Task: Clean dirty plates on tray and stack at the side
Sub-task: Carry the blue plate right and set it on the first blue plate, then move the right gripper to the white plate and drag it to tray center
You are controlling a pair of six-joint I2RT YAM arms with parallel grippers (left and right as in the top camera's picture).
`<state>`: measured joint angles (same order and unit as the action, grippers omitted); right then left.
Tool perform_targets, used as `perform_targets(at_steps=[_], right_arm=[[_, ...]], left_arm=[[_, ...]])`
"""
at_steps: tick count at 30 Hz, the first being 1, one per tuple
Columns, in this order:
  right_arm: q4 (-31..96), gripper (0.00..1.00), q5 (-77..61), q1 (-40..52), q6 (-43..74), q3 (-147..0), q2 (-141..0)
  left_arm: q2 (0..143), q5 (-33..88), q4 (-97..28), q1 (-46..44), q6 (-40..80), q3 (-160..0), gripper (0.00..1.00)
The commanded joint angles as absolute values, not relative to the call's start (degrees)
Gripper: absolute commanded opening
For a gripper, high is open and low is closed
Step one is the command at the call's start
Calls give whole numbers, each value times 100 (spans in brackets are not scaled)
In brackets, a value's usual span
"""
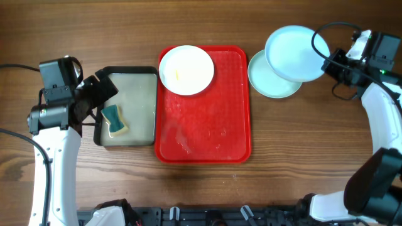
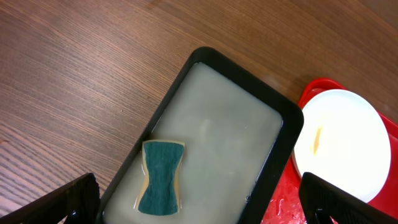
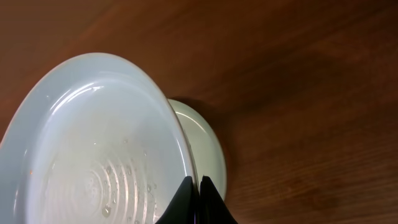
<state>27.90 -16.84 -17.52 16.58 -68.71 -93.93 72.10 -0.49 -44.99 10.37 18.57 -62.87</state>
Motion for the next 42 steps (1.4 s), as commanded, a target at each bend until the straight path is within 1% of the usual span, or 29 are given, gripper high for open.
perform_targets(at_steps=[1, 4, 8, 12, 19, 22, 23, 24, 25, 26, 27, 29, 31, 33, 35, 37, 39, 42], right_arm=[[2810, 4, -1557, -1710, 1470, -6888, -9900], [2768, 4, -1577, -1579, 1498, -6888, -10256], [2423, 4, -1614, -1184, 1343, -6888, -10720], [2158, 4, -939, -871, 1350, -6888, -10877], [2198, 4, -84, -779, 1347, -6888, -10903], [2220, 6, -220, -768, 1345, -6888, -10947], [2255, 13, -217, -768, 1347, -6888, -10947], [2279, 38, -222, -768, 1345, -6888, -10947], [2270, 54, -303, -768, 1315, -6890, -10945], [2206, 65, -644, -768, 1109, -6901, -10938], [2102, 72, -1288, -766, 1037, -6910, -10923], [1804, 83, -2344, -725, 1070, -6912, -10912], [1437, 84, -3004, -550, 1258, -6912, -10912], [1179, 84, -3033, -244, 1529, -6910, -10912], [825, 84, -2869, 281, 1614, -6910, -10912], [506, 85, -2346, 825, 1669, -6910, -10914], [207, 85, -1444, 1476, 1653, -6910, -10923], [-80, 85, -397, 2158, 1520, -6910, -10969]], left_arm=[[7199, -1, -4486, 1068, 1887, -6344, 100], [7199, -3, -4486, 1068, 1890, -6344, 100], [7199, -3, -4486, 1068, 1890, -6344, 100], [7199, -1, -4486, 1068, 1890, -6344, 100], [7199, -3, -4486, 1068, 1887, -6344, 100], [7199, -1, -4486, 1068, 1890, -6344, 100], [7199, -1, -4486, 1068, 1890, -6344, 100], [7199, -1, -4486, 1068, 1890, -6344, 100], [7199, -1, -4486, 1068, 1890, -6344, 100], [7199, -3, -4486, 1068, 1890, -6344, 100], [7199, -1, -4486, 1068, 1887, -6344, 100], [7199, -1, -4486, 1068, 1890, -6344, 100], [7199, -1, -4486, 1068, 1890, -6344, 100], [7199, -3, -4486, 1068, 1890, -6344, 100], [7199, -1, -4486, 1068, 1890, -6344, 100], [7199, -3, -4486, 1068, 1890, -6344, 100], [7199, -3, -4486, 1068, 1890, -6344, 100], [7199, -3, -4486, 1068, 1890, -6344, 100]])
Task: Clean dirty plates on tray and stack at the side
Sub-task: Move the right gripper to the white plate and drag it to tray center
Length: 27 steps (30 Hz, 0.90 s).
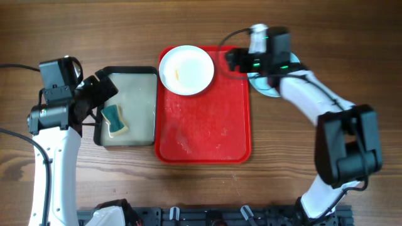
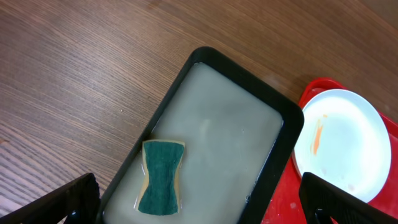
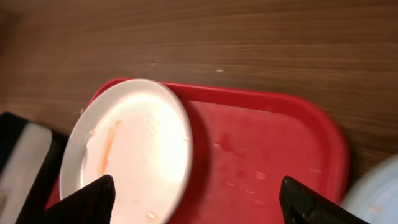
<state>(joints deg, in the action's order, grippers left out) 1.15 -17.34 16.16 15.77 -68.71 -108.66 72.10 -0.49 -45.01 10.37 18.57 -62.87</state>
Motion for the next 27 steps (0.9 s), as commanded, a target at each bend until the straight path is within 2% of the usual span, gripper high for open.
perform_targets(at_steps=[1, 5, 11, 15, 17, 19, 22, 23, 27], right_arm=[[-237, 85, -54, 2405, 1302, -6910, -11026], [-727, 85, 644, 2939, 1028, -6901, -11369], [-1839, 85, 635, 2912, 1052, -6899, -12206], [-2161, 78, 642, 2902, 1050, -6899, -12578], [-2154, 68, 642, 2902, 1052, -6899, -12674], [-2095, 48, 639, 2902, 1050, -6899, -12676], [-1761, 11, 637, 2895, 1057, -6901, -12420], [-1605, 4, 637, 2891, 1055, -6901, -12274], [-388, 4, 596, 2891, 1059, -6901, -11393]], left_arm=[[7199, -3, -4486, 1068, 1887, -6344, 100], [7199, -3, -4486, 1068, 1890, -6344, 100], [7199, -3, -4486, 1068, 1890, -6344, 100], [7199, -3, -4488, 1068, 1890, -6344, 100], [7199, -3, -4486, 1068, 1890, -6344, 100], [7199, -3, -4486, 1068, 1890, -6344, 100], [7199, -3, -4486, 1068, 1890, -6344, 100], [7199, -3, -4486, 1068, 1890, -6344, 100], [7199, -3, -4486, 1068, 1890, -6344, 100]])
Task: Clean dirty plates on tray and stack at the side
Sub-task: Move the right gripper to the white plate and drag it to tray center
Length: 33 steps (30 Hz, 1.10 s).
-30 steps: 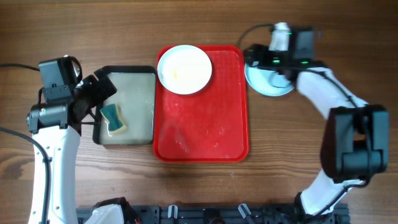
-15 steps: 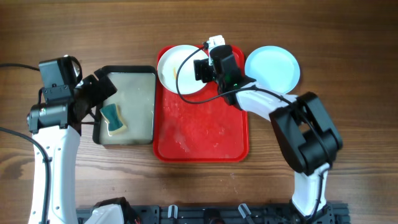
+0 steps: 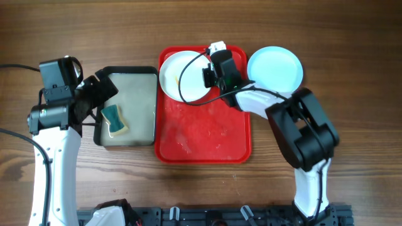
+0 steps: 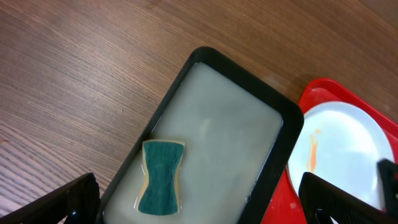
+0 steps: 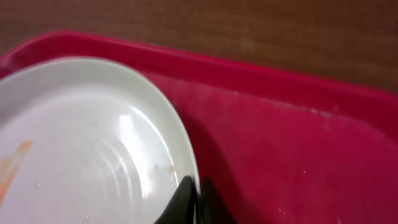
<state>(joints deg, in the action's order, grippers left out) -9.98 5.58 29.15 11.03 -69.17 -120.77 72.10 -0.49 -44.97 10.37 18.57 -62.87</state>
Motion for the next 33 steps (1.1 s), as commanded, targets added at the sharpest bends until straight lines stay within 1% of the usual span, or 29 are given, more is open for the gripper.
perform_targets(at_steps=[1, 4, 9, 13, 14, 18, 19, 24, 25, 26, 31, 33], right_arm=[[-10, 4, 598, 2891, 1061, -6901, -11198], [1076, 4, 598, 2886, 1094, -6899, -10796], [2657, 4, 596, 2825, 1813, -6838, -10742], [2904, 4, 539, 2825, 2314, -6755, -10742], [2886, 6, 460, 2825, 2311, -6755, -10742], [2655, 35, 342, 2729, 1772, -6755, -10742], [2635, 37, 246, 2674, 1649, -6755, -10742], [2670, 37, -766, 2272, 1142, -6753, -10746], [2670, 36, -1076, 2217, 982, -6744, -10746], [2672, 32, -1225, 2202, 860, -6735, -10746], [2803, 25, -1166, 2202, 598, -6698, -10746], [2838, 25, -1170, 2200, 513, -6698, -10746]], left_arm=[[7199, -3, -4486, 1068, 1890, -6344, 100], [7199, -1, -4486, 1068, 1890, -6344, 100], [7199, -3, -4486, 1068, 1890, -6344, 100], [7199, -3, -4486, 1068, 1890, -6344, 100], [7199, -3, -4486, 1068, 1890, -6344, 100], [7199, -1, -4486, 1068, 1890, -6344, 100], [7199, -3, -4486, 1068, 1887, -6344, 100], [7199, -3, -4486, 1068, 1887, -6344, 100], [7199, -3, -4486, 1068, 1890, -6344, 100], [7199, -3, -4486, 1068, 1890, -6344, 100], [7199, -3, -4486, 1068, 1890, -6344, 100], [7199, -3, -4486, 1068, 1890, -6344, 100]])
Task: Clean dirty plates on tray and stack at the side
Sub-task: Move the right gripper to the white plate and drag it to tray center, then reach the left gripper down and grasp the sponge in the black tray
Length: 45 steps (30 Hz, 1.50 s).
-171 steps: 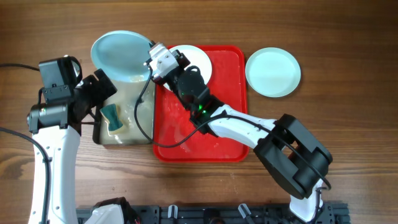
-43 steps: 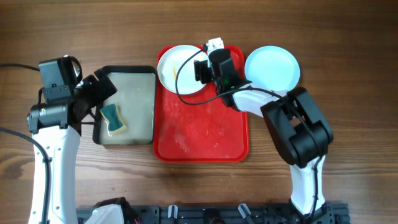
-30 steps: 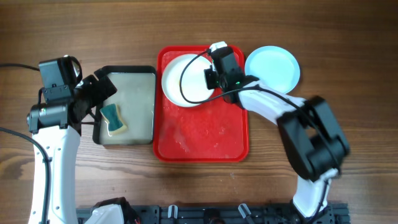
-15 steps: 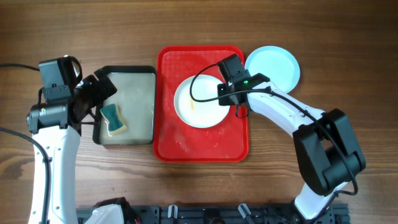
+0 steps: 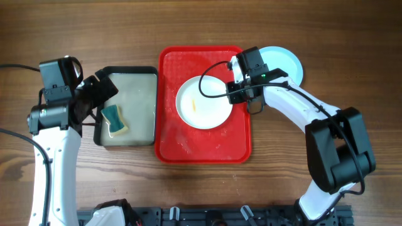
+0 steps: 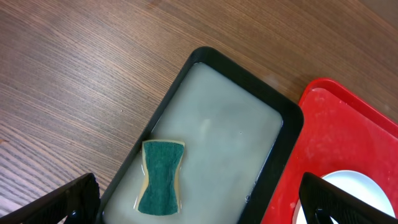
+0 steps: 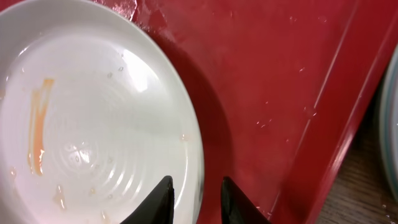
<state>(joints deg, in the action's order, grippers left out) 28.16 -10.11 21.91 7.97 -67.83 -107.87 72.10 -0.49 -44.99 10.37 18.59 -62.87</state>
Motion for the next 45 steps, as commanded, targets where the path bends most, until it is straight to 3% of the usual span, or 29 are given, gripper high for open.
perform_targets(at_steps=[1, 7, 10, 18, 19, 20, 22, 24, 26, 35, 45], right_arm=[[2832, 25, -1168, 2200, 429, -6698, -10746], [2851, 26, -1153, 2200, 454, -6698, -10746], [2862, 27, -1153, 2200, 451, -6698, -10746], [2864, 27, -1153, 2200, 454, -6698, -10746], [2869, 27, -1153, 2200, 454, -6698, -10746], [2877, 27, -1153, 2200, 454, -6698, -10746], [2888, 27, -1155, 2200, 454, -6698, -10746], [2902, 27, -1153, 2200, 454, -6698, -10746], [2902, 27, -1155, 2200, 454, -6698, -10746], [2902, 28, -1155, 2200, 454, -6698, -10746], [2904, 27, -1155, 2200, 454, -6698, -10746]], left_arm=[[7199, -3, -4486, 1068, 1890, -6344, 100], [7199, 62, -4488, 1068, 1892, -6344, 100], [7262, 701, -4998, 1037, 1820, -6289, 100], [7878, 97, -5688, 1031, 1673, -5913, 100], [7977, 99, -5682, 1028, 1673, -5911, 91], [8038, 51, -5664, 1028, 1669, -5911, 74], [8206, -187, -5601, 1031, 1671, -5909, 51], [8357, -198, -5422, 1028, 1527, -5909, 45], [8554, 32, -5221, 1015, 1144, -5909, 57], [9397, 78, -5057, 991, 939, -5909, 56], [9920, -30, -4705, 991, 939, -5907, 40]])
